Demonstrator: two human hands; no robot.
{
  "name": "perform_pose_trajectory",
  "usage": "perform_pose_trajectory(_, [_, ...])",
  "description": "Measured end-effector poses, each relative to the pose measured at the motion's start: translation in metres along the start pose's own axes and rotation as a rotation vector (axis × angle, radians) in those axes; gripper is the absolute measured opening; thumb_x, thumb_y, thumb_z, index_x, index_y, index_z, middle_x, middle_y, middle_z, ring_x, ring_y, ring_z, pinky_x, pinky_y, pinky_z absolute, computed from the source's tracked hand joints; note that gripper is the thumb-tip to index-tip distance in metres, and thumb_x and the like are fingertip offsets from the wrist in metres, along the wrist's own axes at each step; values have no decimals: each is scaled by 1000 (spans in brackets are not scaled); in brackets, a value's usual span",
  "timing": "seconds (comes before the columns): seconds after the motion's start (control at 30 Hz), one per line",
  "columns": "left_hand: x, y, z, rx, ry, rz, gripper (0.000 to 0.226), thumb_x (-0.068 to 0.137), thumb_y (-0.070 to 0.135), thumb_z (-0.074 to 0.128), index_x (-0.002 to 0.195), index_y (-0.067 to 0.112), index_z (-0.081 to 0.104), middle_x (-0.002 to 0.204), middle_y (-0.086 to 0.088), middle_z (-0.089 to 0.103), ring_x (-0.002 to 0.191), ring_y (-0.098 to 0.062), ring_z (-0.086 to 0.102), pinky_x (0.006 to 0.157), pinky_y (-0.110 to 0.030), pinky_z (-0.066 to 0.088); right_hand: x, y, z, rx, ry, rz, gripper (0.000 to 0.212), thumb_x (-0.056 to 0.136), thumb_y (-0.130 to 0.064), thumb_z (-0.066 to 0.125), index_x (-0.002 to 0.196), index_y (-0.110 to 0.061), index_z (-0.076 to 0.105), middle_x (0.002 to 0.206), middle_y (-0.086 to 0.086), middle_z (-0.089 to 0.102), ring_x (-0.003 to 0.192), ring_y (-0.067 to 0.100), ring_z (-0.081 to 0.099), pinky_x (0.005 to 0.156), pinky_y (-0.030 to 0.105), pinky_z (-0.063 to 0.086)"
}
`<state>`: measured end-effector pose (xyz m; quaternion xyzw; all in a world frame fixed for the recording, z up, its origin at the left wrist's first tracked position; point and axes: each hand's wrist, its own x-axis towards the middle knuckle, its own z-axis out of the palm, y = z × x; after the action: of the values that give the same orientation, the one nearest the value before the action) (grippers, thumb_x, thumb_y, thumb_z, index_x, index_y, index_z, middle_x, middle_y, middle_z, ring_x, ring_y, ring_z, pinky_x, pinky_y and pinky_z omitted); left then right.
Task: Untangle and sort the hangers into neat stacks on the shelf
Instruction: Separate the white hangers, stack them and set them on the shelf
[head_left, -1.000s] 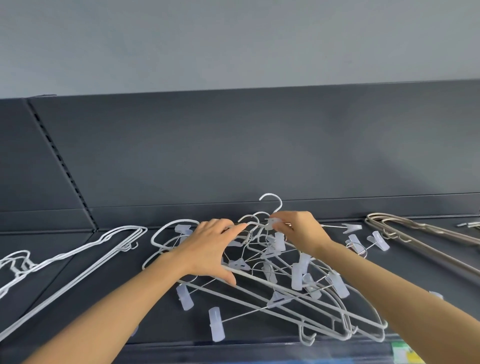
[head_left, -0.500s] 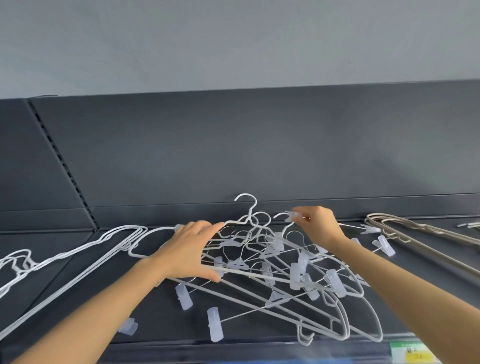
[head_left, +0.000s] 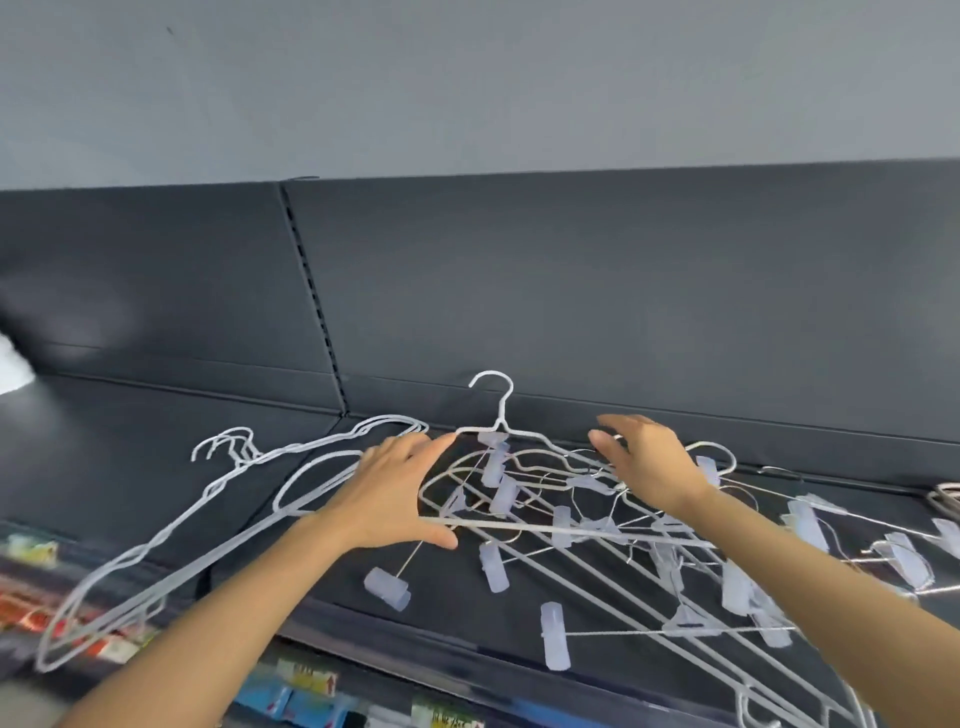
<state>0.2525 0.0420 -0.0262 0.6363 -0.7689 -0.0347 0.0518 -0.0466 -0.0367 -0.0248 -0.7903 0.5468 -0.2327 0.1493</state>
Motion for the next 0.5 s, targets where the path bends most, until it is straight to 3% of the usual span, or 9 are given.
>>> perform_pose_trajectory(0.07, [-12,-22,-2,-31,24,-65,118,56,74,69,149,39,5,146,9,25,136,-15,23,113,-36,21,2,-9,6,16,4,-39,34,96,-42,39,103,-18,62,99,4,65,98,30,55,79,29,37])
perform_pose_trajectory(0.1, [-18,-34,-3,-55,39,-104,118,56,73,70,149,40,7,146,9,27,136,-15,24,112,-36,22,3,-13,9,21,10,-67,29,95,-45,35,82,-28,54,79,-3,59,83,28,52,70,30,34])
perform_pose_trajectory(0.17, [-30,-55,-6,-104,68,-194,117,56,71,72,149,38,10,148,8,27,138,-17,24,112,-38,22,8,-26,15,31,23,-117,32,96,-40,36,65,-34,30,61,-9,40,66,20,39,63,31,28])
perform_pose_trajectory(0.37, [-59,-108,-8,-16,141,-418,115,59,76,66,150,30,13,145,1,33,134,-20,29,110,-41,26,22,-59,45,36,-21,-136,34,98,-35,40,70,-16,36,61,-7,41,63,17,38,58,32,32])
perform_pose_trajectory(0.5, [-77,-140,-7,30,147,-570,115,57,78,65,149,30,17,146,-3,35,133,-25,33,107,-43,29,30,-80,63,56,-84,-138,34,97,-37,39,73,-13,46,72,3,53,76,25,48,64,33,36])
